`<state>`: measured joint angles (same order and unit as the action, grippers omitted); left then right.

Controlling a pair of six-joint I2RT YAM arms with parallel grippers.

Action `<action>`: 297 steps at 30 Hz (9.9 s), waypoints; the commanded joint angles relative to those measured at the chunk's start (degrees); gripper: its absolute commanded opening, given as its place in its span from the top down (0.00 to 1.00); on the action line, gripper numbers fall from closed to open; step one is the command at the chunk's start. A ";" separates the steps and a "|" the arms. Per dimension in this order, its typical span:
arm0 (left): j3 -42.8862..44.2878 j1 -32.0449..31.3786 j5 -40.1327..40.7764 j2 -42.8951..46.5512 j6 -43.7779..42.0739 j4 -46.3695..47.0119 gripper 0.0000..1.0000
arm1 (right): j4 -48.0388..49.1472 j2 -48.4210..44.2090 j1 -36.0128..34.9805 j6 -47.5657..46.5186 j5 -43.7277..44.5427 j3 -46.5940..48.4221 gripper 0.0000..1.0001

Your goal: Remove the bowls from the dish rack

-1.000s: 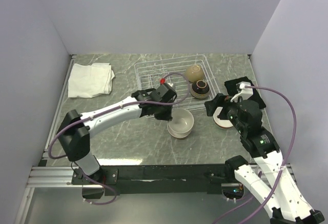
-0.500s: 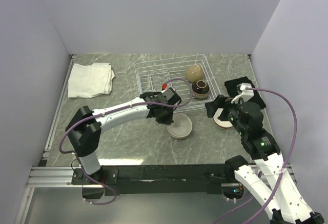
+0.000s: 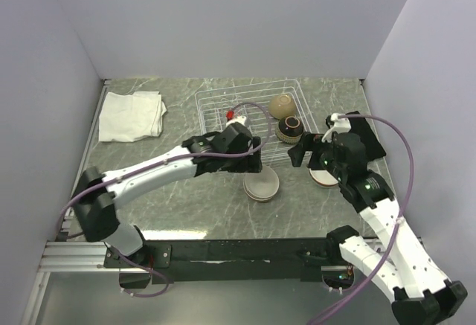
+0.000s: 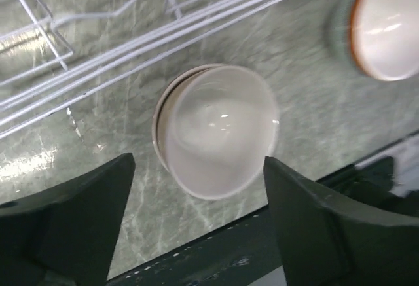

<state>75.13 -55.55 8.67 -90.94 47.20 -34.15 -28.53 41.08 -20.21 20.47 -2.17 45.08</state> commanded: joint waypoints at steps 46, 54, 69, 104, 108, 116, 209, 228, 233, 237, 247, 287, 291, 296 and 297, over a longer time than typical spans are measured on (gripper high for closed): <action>-39.45 34.02 11.11 44.79 -15.38 18.33 0.01 | -7.41 79.33 -10.20 -19.06 40.84 49.58 0.14; -39.36 34.10 10.85 44.44 -15.30 18.16 0.01 | -9.08 85.30 -11.26 -19.50 44.10 51.34 0.12; -39.10 34.10 10.58 43.47 -15.21 17.80 0.01 | -13.20 89.34 -11.70 -18.98 43.22 51.95 0.02; -39.10 34.10 10.76 43.39 -15.03 17.54 0.01 | -13.74 70.28 -12.31 -19.33 47.18 50.11 0.82; -39.19 34.10 10.41 43.82 -15.21 17.63 0.01 | -14.00 68.70 -12.22 -18.27 44.37 50.89 0.85; -40.07 34.10 2.68 44.97 -16.88 21.49 0.01 | -13.22 62.55 -10.82 -13.62 31.72 51.95 0.85; -30.30 39.20 0.74 37.15 -10.29 4.98 0.99 | 24.32 28.18 -3.00 13.46 -28.42 13.10 0.00; -40.24 45.35 -1.63 25.46 -5.72 12.79 0.94 | 17.90 27.83 -3.08 5.20 -22.97 10.91 0.00; -42.61 46.58 -3.22 25.11 -3.87 15.78 0.76 | 15.36 27.30 -3.17 2.48 -19.02 10.99 0.00; -42.53 46.85 -3.22 25.89 -3.34 14.82 0.56 | 13.95 27.39 -3.08 0.72 -16.03 11.96 0.00; -36.73 46.85 3.46 37.92 -9.57 7.00 0.01 | 14.20 29.06 -3.08 -5.96 -6.01 17.41 0.00; -41.03 44.04 3.99 54.11 -21.54 17.54 0.01 | 13.42 82.49 -6.95 -46.92 33.11 51.95 0.02; -40.94 43.86 4.17 53.85 -21.54 17.45 0.00 | 16.13 84.86 -6.95 -49.29 35.57 52.57 0.02; -40.94 43.68 4.17 53.23 -21.54 17.28 0.01 | 16.41 86.80 -7.04 -50.53 37.60 54.49 0.02; -40.94 43.68 4.17 53.06 -21.54 17.36 0.01 | 15.27 86.28 -7.04 -49.57 36.99 54.94 0.03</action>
<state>33.98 -11.55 11.97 -37.63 26.59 -18.61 -15.46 126.76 -27.77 -28.25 32.99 96.25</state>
